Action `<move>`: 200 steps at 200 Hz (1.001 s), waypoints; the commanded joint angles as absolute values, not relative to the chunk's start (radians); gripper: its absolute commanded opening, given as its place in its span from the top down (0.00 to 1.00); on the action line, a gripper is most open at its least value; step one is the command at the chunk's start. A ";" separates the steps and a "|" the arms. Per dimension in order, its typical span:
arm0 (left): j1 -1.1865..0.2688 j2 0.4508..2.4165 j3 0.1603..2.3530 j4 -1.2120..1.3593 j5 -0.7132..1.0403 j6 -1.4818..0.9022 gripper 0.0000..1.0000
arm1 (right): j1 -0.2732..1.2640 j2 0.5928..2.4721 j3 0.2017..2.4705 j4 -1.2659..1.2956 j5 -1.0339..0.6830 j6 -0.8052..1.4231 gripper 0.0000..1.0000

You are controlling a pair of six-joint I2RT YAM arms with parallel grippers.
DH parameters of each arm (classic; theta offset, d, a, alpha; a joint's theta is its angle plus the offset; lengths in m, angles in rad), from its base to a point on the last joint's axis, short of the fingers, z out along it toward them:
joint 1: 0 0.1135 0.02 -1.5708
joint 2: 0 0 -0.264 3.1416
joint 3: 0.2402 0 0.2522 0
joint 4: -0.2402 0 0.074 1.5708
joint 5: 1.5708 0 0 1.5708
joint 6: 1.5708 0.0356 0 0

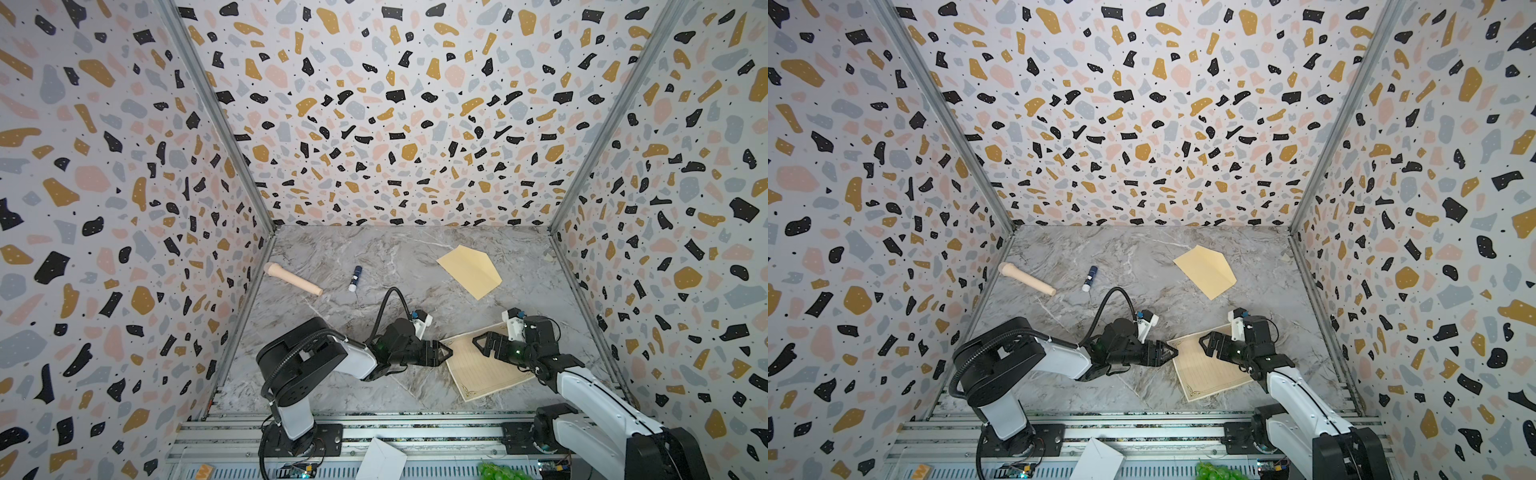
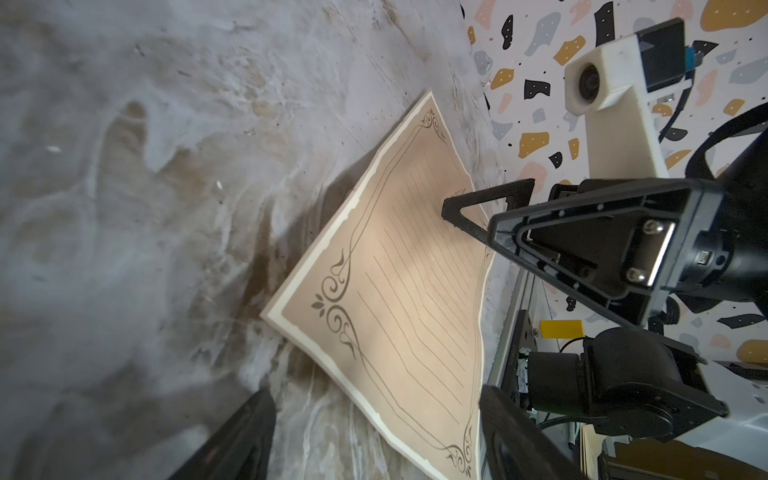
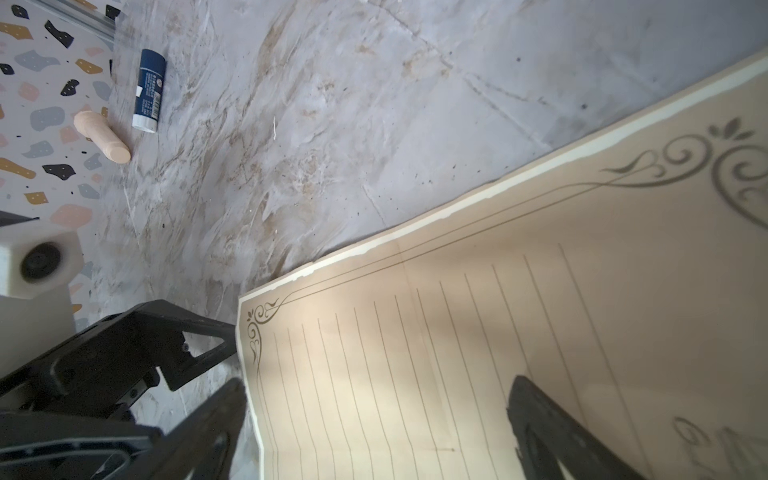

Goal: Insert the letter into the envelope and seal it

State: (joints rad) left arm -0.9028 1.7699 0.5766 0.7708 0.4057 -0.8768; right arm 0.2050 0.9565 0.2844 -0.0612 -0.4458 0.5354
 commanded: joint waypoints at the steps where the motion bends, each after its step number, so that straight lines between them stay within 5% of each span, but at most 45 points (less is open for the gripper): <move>1: -0.911 1.793 0.568 0.894 0.395 -0.935 0.26 | 0.225 0.973 0.275 -0.023 -0.456 0.557 0.01; 92: -0.933 1.898 0.626 1.028 0.400 -1.006 0.47 | 0.258 0.987 0.236 0.031 -0.454 0.592 0.01; 147: -0.933 1.932 0.694 0.998 0.389 -0.974 0.80 | 0.264 0.984 0.221 0.057 -0.469 0.606 0.01; 172: -0.933 1.909 0.745 0.846 0.377 -0.863 1.00 | 0.265 0.957 0.241 0.056 -0.475 0.599 0.01; 200: -0.932 1.809 0.823 0.548 0.317 -0.636 1.00 | 0.265 0.887 0.324 0.004 -0.457 0.541 0.01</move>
